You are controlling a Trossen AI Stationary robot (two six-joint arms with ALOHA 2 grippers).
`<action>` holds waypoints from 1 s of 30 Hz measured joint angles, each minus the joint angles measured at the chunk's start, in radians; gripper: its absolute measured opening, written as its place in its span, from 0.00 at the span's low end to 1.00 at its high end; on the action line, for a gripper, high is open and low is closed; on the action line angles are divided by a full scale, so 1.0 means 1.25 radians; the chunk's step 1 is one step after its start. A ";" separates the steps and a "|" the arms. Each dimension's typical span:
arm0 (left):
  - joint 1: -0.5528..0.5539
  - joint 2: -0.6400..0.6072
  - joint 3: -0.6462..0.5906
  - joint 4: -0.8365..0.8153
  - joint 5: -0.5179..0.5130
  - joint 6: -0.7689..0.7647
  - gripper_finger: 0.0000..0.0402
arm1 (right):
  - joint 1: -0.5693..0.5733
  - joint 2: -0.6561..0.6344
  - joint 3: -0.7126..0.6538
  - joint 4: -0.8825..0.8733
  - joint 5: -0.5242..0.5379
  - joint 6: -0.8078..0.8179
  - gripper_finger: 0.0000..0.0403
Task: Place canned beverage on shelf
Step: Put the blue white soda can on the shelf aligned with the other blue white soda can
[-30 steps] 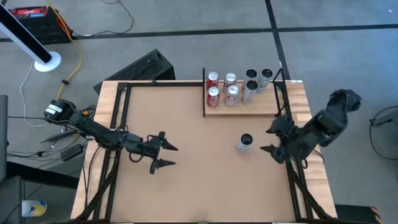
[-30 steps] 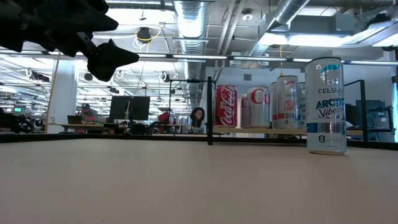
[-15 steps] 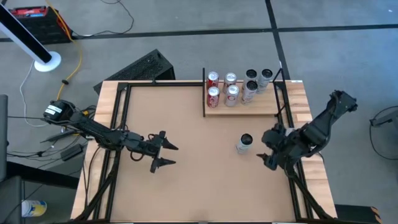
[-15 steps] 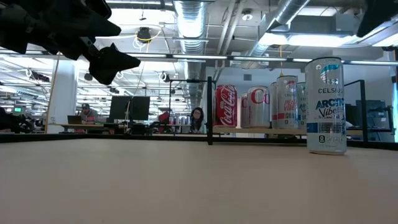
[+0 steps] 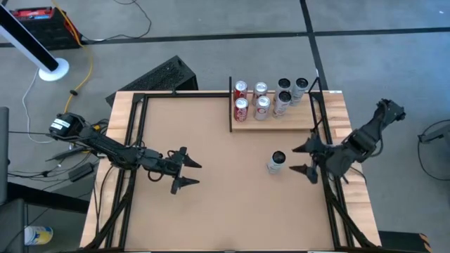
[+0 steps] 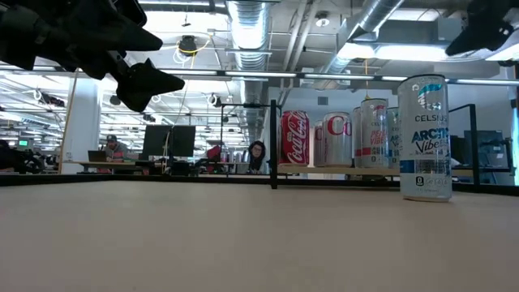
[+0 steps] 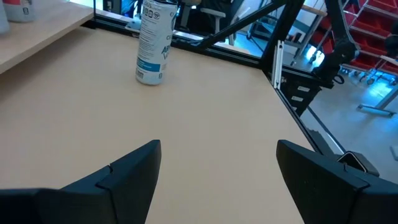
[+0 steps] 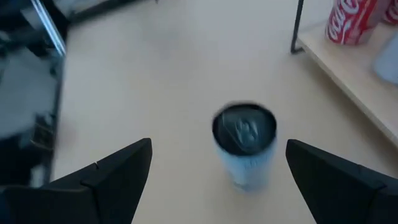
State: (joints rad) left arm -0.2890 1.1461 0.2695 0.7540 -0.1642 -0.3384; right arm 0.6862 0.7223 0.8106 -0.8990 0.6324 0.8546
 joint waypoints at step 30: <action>0.000 0.000 0.000 0.019 -0.062 0.085 0.76 | -0.080 0.075 -0.100 0.249 0.064 -0.164 0.98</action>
State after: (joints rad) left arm -0.2893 1.1461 0.2699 0.7772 -0.2413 -0.2317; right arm 0.5861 0.8165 0.6861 -0.5882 0.7128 0.6497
